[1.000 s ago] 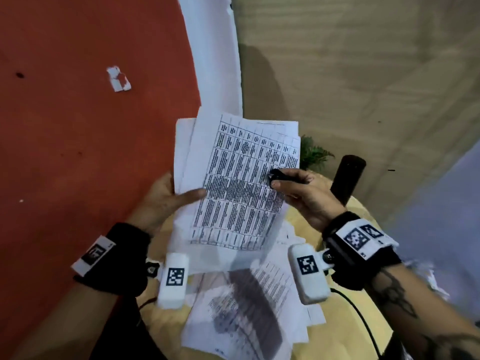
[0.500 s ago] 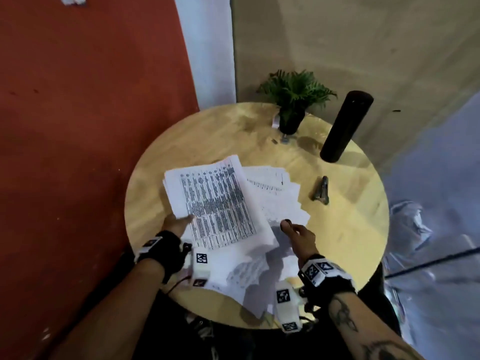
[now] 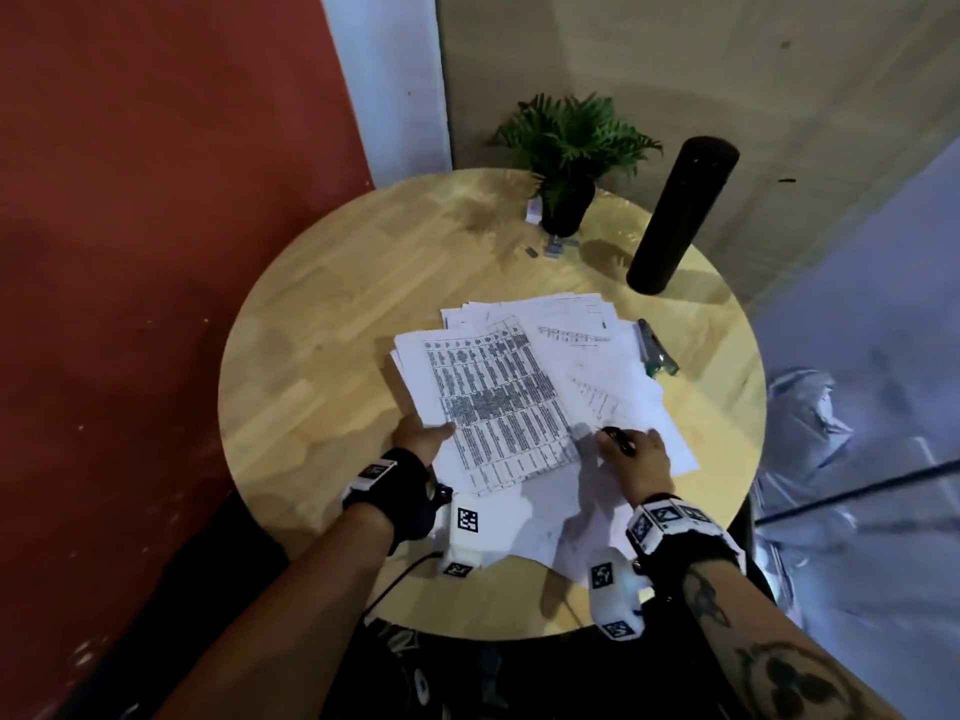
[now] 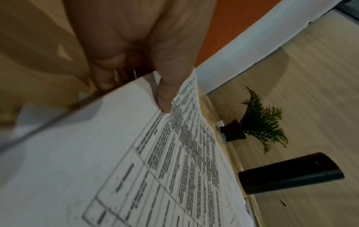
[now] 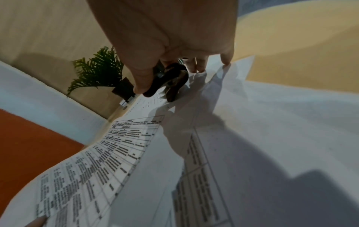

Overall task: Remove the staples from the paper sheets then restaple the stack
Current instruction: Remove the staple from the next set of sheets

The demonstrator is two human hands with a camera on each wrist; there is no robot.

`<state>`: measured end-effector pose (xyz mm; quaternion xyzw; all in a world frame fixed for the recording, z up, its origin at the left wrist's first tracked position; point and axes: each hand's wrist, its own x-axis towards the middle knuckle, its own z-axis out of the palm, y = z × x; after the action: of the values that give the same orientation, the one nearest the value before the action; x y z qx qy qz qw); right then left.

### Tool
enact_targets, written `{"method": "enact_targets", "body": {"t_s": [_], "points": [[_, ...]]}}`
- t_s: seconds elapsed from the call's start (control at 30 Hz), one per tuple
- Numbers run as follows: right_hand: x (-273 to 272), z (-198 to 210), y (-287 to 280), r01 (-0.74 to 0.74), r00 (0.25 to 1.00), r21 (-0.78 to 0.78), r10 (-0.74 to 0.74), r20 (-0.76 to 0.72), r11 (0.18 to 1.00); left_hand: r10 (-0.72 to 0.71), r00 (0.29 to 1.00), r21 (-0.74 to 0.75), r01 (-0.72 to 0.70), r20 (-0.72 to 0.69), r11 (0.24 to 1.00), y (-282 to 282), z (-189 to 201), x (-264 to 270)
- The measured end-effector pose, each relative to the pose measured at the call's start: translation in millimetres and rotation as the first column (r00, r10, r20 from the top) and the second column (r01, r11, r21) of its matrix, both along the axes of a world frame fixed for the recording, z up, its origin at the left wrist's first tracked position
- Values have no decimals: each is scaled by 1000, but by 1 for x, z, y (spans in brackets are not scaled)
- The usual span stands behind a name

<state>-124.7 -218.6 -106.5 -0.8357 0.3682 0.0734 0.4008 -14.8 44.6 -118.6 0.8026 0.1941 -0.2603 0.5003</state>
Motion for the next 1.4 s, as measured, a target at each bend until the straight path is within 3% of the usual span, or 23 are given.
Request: {"method": "enact_targets", "body": {"t_s": [0.07, 0.2, 0.33, 0.47, 0.63, 0.73, 0.8, 0.87, 0.97, 1.07, 1.23, 1.33, 1.4], "points": [[-1, 2, -7, 9, 999, -16, -8, 32, 1000, -37, 999, 14, 37, -10, 999, 12, 6, 8], [6, -5, 3, 16, 984, 49, -24, 176, 999, 32, 997, 186, -45, 69, 982, 72, 32, 46], [14, -55, 11, -86, 986, 101, 70, 153, 991, -48, 998, 481, 25, 37, 876, 143, 55, 85], [11, -27, 20, -79, 990, 108, 66, 124, 991, -163, 986, 609, 148, -32, 779, 166, 70, 104], [11, -9, 19, -83, 988, 135, 64, 139, 987, -129, 991, 618, 130, -47, 776, 176, 63, 115], [9, -13, 17, -97, 985, 158, 73, 155, 983, -99, 995, 706, 85, -21, 703, 158, 62, 103], [10, -13, 18, -90, 987, 169, 65, 149, 981, -219, 974, 785, 86, 64, 613, 131, 65, 92], [12, -14, 17, -97, 987, 172, 71, 147, 980, -415, 892, 780, 126, 181, 612, 88, 64, 82], [11, -14, 17, -110, 983, 167, 82, 163, 980, -589, 777, 594, 372, 222, 714, 0, 60, 57], [10, -10, 20, -97, 985, 199, 66, 157, 975, -684, 728, 471, 589, 43, 656, -74, 46, 29], [10, -12, 20, -90, 984, 192, 58, 166, 977, -540, 842, 583, 435, 6, 686, -110, 38, 17], [10, -12, 21, -95, 980, 185, 59, 192, 978, -480, 877, 489, 426, -16, 761, -107, 37, 30], [9, -9, 22, -98, 978, 198, 58, 201, 975, -506, 862, 407, 470, -22, 783, -108, 39, 36]]}}
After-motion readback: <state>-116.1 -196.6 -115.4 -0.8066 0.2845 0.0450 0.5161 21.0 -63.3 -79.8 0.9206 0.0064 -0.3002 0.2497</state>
